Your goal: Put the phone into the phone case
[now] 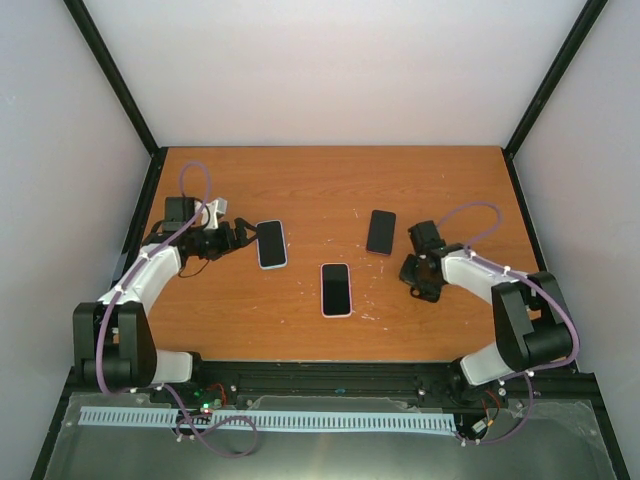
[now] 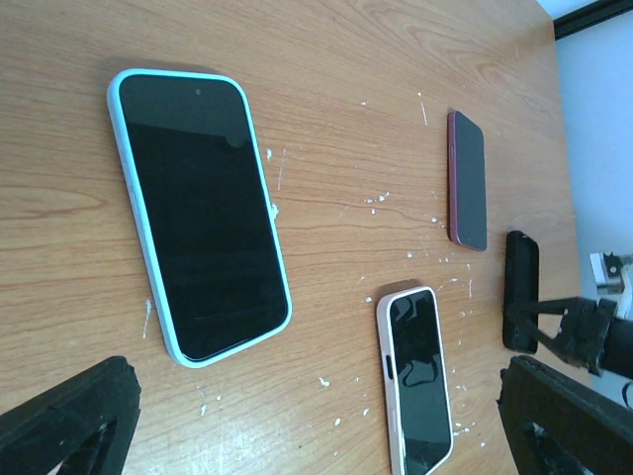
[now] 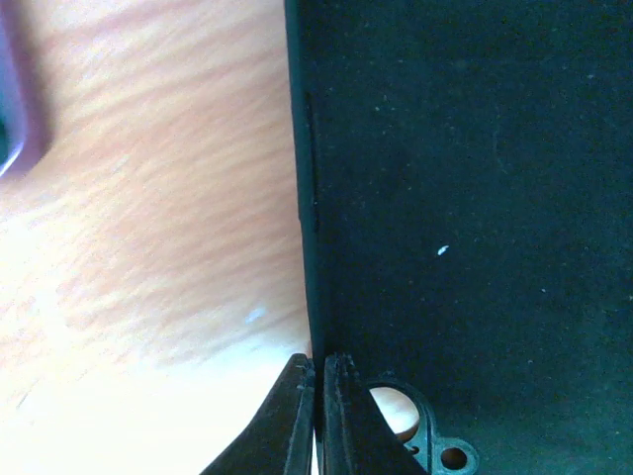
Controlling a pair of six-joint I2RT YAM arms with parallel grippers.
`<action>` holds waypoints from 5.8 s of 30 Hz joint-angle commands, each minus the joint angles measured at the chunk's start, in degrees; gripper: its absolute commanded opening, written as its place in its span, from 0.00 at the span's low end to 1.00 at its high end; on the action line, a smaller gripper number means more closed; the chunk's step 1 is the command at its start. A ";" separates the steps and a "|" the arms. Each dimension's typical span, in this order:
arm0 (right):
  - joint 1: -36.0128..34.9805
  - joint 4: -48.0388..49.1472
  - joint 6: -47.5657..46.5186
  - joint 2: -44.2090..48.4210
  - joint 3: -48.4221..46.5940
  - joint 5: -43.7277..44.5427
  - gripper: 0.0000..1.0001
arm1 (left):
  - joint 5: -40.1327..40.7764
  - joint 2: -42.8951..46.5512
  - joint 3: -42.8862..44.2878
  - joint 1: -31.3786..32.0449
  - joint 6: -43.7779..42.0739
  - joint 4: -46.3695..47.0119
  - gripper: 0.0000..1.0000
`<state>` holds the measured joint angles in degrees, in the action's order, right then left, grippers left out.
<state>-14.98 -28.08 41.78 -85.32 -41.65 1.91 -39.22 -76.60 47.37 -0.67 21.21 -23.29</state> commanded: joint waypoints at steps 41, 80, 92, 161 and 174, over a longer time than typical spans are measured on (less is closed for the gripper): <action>-13.18 -2.57 -15.85 -12.24 -25.39 15.57 0.98 | -5.39 3.08 -0.75 -0.30 -2.70 1.66 0.99; -10.65 1.88 -12.91 -33.42 -35.35 10.09 0.79 | -6.49 1.98 -0.81 -0.30 -2.67 1.93 0.99; -10.48 2.42 -16.20 -29.73 -34.57 9.84 0.72 | -5.10 2.28 -0.89 -0.30 -2.67 1.56 1.00; -18.61 -10.16 -16.63 6.33 -2.92 4.28 0.66 | -6.74 3.17 -1.74 -0.30 -2.58 2.06 0.99; -21.47 -13.11 -11.79 11.69 -3.25 4.36 0.66 | -7.10 3.22 -1.91 -0.30 -2.58 2.22 1.00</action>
<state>-35.75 -40.47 27.49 -75.94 -44.62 5.85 -45.34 -74.72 45.45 -0.67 19.94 -22.28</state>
